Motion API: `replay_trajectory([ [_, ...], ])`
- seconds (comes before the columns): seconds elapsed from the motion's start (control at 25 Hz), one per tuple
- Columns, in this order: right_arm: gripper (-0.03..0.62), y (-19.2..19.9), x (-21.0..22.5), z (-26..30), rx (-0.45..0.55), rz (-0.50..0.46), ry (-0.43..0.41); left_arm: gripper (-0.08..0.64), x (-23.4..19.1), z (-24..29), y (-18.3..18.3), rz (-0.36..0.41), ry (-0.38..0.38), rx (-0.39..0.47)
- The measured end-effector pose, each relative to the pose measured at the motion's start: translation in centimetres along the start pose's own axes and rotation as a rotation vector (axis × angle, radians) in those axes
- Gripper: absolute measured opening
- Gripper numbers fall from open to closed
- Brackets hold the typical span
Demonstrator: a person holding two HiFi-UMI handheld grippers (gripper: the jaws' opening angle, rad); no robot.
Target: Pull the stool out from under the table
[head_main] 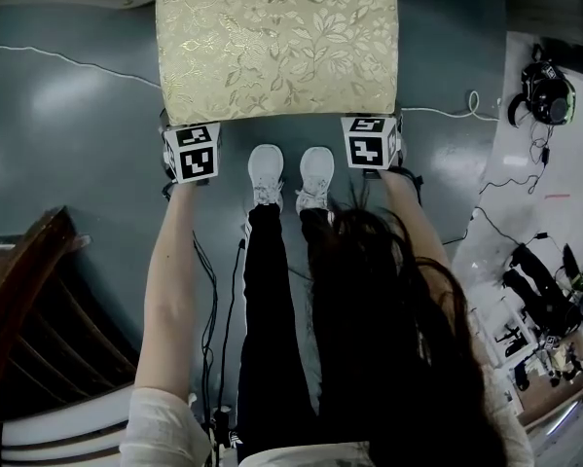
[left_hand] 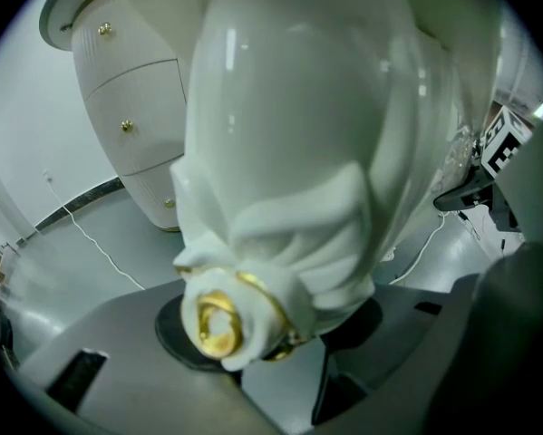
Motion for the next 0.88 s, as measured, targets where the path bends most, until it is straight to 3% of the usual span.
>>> replay_trajectory([
  [0.36,0.235,0.8,-1.0,-1.6,-0.015,0.018,-0.004,0.239,-0.5,-1.0,0.0,0.023,0.023,-0.031],
  [0.88,0.235,0.9,-1.1,-1.8,-0.061,-0.014,-0.022,0.238,-0.7,-1.4,-0.1,-0.014,0.009,-0.071],
])
Point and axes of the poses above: the fingertips, and each gripper's own axes: z forward along the fingers, x to its right, y out of its underside, the point moved 7 cm from there along -z, backward along the fingers
